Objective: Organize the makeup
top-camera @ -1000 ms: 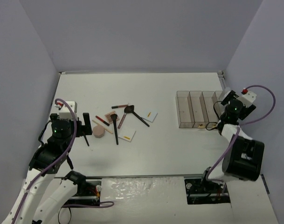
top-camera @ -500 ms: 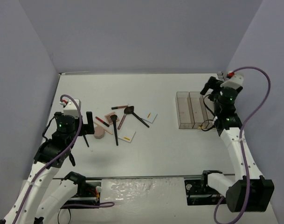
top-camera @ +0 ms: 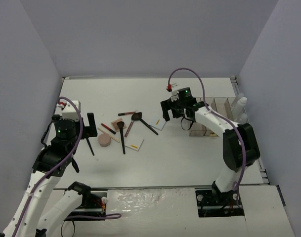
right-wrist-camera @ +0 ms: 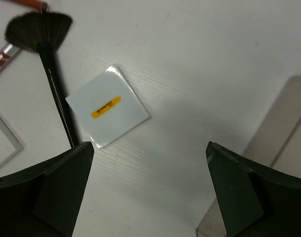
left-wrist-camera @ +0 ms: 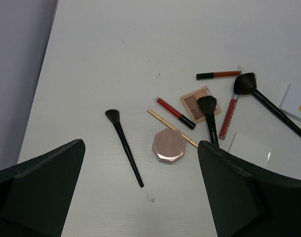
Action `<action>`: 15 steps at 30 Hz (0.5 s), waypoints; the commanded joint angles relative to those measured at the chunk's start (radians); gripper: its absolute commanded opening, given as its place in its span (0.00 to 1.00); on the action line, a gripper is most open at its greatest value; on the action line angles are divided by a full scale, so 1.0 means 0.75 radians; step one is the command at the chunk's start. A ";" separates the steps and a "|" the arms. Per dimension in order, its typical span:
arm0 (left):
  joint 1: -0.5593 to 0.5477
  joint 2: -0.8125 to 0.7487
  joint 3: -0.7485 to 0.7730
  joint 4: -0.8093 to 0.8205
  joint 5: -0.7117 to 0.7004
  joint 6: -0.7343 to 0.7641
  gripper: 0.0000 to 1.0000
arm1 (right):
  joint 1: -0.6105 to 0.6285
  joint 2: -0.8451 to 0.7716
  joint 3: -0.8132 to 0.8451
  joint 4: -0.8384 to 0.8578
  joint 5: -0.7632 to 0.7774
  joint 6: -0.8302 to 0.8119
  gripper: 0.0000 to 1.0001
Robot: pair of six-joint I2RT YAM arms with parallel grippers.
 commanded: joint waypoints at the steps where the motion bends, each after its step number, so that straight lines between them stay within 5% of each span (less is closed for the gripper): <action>1: 0.031 0.028 -0.021 0.094 0.022 0.015 0.97 | 0.037 0.157 0.121 -0.073 -0.184 -0.187 0.96; 15: 0.089 0.008 -0.059 0.094 0.058 0.017 0.97 | 0.078 0.454 0.356 -0.272 -0.323 -0.532 1.00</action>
